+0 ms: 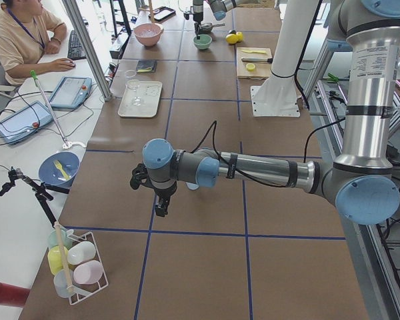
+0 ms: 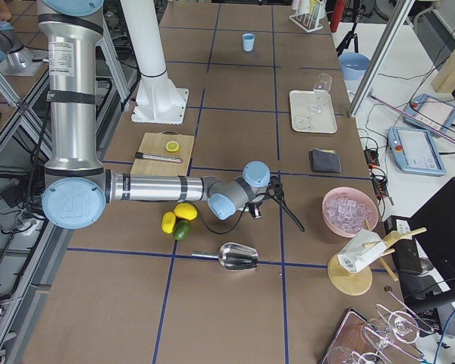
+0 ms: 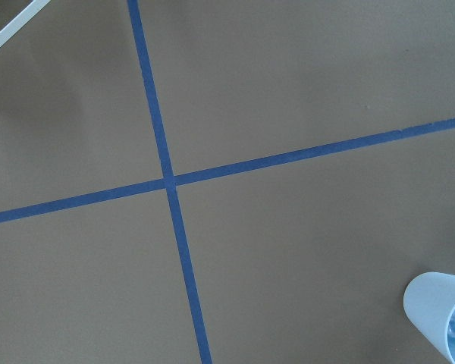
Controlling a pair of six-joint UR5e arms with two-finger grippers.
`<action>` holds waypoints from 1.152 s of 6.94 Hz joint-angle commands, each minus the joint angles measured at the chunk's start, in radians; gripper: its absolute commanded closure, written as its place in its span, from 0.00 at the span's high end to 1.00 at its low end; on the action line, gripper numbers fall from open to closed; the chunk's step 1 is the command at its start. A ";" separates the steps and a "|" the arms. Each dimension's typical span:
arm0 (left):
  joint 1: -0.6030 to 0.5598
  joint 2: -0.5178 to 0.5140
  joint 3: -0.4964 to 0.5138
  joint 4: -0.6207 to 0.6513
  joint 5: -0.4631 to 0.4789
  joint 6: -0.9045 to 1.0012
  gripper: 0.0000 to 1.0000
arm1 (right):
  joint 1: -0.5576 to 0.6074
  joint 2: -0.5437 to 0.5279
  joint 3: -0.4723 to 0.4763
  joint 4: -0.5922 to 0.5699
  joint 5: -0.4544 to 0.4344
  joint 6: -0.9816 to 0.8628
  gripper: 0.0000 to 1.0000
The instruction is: Pour ice into bowl
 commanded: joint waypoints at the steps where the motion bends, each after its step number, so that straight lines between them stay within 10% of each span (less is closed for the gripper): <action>1: 0.002 -0.002 0.000 0.000 0.000 -0.001 1.00 | -0.102 0.171 0.015 0.001 -0.008 0.283 0.00; 8: 0.025 0.000 0.006 0.000 -0.002 -0.001 1.00 | -0.684 0.939 -0.249 -0.155 -0.725 0.955 0.00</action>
